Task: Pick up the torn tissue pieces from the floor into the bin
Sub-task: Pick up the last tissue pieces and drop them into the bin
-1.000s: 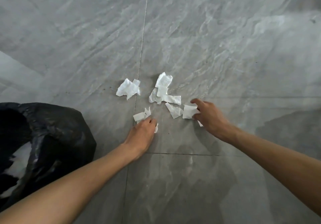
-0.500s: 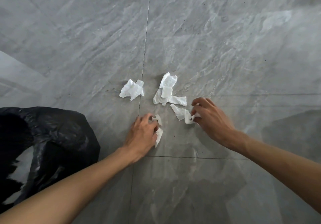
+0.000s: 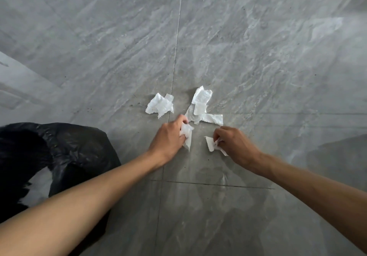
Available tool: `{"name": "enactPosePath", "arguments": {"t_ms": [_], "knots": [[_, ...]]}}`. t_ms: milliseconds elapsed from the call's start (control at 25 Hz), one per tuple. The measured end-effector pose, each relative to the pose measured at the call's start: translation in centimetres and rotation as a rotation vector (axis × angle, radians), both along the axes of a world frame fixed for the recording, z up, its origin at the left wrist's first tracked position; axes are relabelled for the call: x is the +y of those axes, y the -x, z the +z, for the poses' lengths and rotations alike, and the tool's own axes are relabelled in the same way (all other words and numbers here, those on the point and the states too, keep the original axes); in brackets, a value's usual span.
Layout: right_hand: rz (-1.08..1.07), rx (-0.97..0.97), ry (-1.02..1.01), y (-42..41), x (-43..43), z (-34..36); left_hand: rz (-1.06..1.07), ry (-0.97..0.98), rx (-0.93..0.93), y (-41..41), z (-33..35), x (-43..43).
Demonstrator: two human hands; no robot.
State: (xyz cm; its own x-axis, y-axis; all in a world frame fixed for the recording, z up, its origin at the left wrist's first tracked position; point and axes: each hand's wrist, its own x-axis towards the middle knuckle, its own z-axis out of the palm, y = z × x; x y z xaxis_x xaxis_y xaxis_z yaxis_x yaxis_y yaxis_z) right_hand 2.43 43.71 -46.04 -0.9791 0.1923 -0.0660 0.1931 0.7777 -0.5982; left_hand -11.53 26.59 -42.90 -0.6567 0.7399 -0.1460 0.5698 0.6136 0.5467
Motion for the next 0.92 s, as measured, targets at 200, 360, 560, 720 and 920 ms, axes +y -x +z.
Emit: {"name": "enactPosePath", "arguments": {"t_ms": [200,360,560,720,920], "knots": [[-0.249,0.081,0.119,-0.9,1.1,1.4,-0.041,0.067,-0.037,0.9,0.1,4.2],[-0.351,0.062,0.146,-1.4,2.4,1.6,0.003,0.126,-0.020,2.8,0.1,8.5],[-0.388,0.042,0.185,-1.5,2.9,1.6,-0.039,0.286,0.046,2.4,-0.9,9.8],[-0.386,0.046,0.225,-1.7,2.8,2.0,-0.022,0.181,0.064,2.1,-0.5,9.0],[-0.478,-0.022,0.340,-0.6,1.6,3.5,-0.037,0.079,-0.025,2.6,4.0,7.1]]}}
